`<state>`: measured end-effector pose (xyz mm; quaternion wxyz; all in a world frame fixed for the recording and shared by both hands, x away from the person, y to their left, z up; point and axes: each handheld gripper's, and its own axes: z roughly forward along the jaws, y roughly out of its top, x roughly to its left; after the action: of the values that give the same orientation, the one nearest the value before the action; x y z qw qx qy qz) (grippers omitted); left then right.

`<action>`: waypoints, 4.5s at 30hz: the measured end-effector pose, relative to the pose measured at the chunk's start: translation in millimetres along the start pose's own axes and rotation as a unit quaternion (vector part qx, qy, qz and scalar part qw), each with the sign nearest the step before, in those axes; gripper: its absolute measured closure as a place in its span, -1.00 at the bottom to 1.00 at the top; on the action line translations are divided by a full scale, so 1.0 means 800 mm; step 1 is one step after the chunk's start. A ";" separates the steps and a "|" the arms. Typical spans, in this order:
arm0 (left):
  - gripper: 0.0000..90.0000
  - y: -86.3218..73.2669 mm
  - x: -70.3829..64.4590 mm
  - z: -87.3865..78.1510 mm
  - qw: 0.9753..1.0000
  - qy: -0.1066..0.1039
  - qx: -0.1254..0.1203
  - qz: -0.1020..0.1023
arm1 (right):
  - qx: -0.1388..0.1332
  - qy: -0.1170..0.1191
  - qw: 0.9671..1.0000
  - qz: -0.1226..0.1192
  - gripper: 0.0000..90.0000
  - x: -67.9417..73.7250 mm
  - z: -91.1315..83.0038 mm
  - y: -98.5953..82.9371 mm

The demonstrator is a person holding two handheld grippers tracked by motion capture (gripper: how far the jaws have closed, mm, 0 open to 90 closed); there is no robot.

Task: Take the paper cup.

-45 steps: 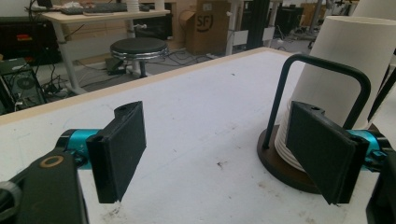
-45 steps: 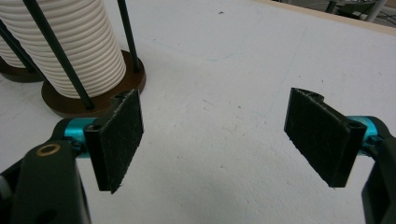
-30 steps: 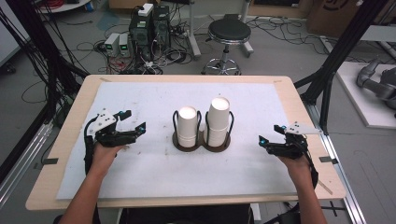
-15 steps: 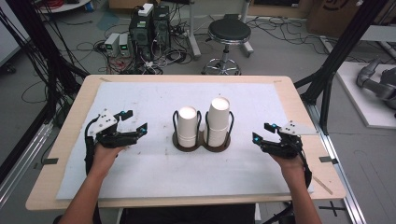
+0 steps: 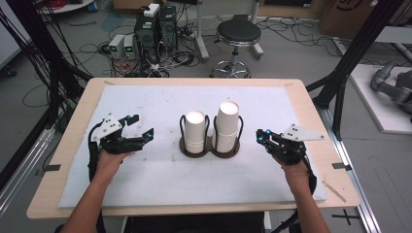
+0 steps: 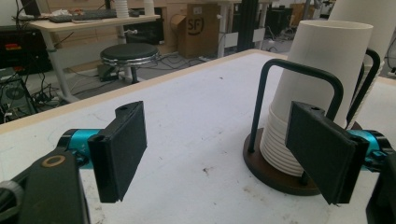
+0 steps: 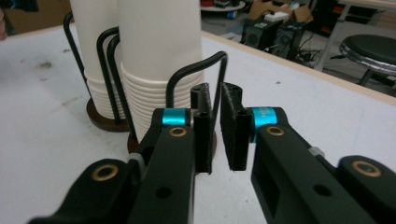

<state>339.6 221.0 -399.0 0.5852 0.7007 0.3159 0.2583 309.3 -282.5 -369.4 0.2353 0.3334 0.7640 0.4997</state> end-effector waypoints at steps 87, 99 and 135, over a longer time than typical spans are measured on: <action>-0.54 0.043 0.000 0.032 0.998 -0.060 -0.013 0.016 | 0.115 0.023 0.992 0.055 1.00 0.159 0.180 0.006; -0.54 0.061 -0.004 0.042 0.997 -0.079 -0.010 0.021 | 0.106 0.015 0.993 0.055 1.00 0.162 0.183 0.008; -0.54 0.078 -0.050 0.135 0.986 -0.161 0.041 0.027 | 0.110 0.020 0.992 0.062 1.00 0.161 0.187 0.006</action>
<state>400.6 112.8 -356.8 0.5918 0.7651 0.2089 0.1443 328.2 -94.6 -427.0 0.1507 0.3942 0.7967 0.4328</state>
